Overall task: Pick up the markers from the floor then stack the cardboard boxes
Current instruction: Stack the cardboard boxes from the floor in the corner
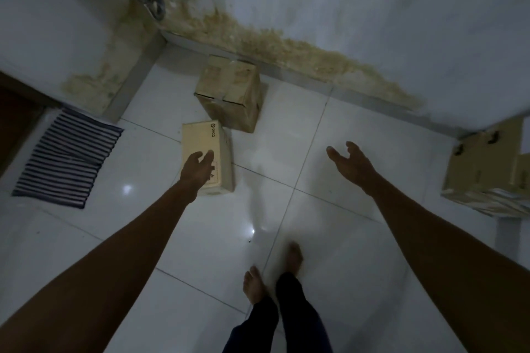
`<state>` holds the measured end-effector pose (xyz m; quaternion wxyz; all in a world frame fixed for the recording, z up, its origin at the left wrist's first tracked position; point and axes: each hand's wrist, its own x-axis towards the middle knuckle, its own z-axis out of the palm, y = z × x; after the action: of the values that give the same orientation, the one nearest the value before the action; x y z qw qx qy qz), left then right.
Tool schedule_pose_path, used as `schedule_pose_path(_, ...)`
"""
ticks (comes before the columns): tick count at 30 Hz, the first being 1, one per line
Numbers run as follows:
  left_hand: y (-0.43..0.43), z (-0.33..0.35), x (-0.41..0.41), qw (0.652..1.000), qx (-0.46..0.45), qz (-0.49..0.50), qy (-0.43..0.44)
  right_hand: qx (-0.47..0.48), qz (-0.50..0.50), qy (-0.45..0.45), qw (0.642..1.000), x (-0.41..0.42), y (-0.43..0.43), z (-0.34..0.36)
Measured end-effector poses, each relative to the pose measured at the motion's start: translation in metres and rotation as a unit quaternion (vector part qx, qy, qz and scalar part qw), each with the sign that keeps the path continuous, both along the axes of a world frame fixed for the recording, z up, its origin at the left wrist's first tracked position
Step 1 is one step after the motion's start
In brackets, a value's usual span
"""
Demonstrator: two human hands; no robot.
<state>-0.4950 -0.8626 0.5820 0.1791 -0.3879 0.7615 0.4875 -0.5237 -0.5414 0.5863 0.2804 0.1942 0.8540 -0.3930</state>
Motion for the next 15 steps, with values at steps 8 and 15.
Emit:
schedule_pose_path(8,-0.038,-0.034,-0.053,0.999,-0.013,0.023,-0.033,-0.017,0.027,-0.017,0.999,-0.072,-0.038,-0.037)
schedule_pose_path(15,-0.047,-0.087,-0.131,1.0,-0.02,-0.005,-0.022,-0.039,0.027,-0.016,0.999,-0.143,-0.073,-0.089)
